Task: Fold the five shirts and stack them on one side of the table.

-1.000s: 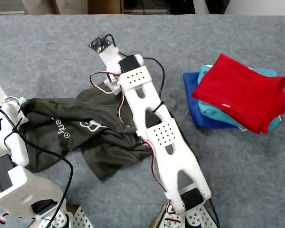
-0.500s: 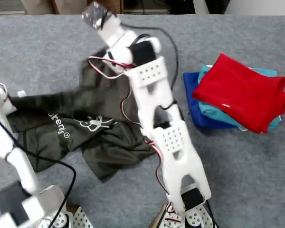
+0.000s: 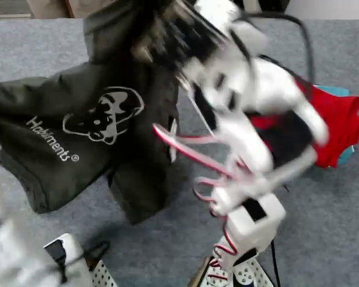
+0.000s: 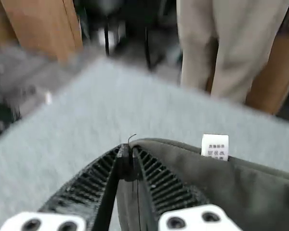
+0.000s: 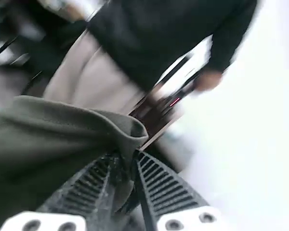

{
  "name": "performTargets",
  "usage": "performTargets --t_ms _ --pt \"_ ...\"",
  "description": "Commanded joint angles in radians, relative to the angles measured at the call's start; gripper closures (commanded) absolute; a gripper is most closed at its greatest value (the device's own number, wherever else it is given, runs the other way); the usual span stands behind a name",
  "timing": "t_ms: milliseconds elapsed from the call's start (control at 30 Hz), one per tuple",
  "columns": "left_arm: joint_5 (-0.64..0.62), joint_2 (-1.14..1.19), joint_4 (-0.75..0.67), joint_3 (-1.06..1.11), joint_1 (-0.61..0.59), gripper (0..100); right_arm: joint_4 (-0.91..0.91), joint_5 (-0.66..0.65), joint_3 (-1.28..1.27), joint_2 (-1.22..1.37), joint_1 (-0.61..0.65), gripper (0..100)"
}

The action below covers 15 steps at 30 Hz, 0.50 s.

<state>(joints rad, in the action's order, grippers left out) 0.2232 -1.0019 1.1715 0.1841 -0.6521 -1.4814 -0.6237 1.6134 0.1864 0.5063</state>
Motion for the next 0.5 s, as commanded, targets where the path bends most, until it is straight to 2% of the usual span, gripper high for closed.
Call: performTargets --t_ms 0,233,467 --pt "-0.008 -0.153 -0.003 -0.046 -0.003 98 0.08 -0.026 0.048 -0.128 -0.013 99.5" --pt "-0.012 -0.36 -0.121 -0.044 -0.141 98 0.097 -0.026 0.047 -0.268 -0.013 99.5" --pt "-0.011 -0.423 -0.192 -0.066 -0.198 98 0.132 -0.02 0.047 -0.381 -0.013 99.5"
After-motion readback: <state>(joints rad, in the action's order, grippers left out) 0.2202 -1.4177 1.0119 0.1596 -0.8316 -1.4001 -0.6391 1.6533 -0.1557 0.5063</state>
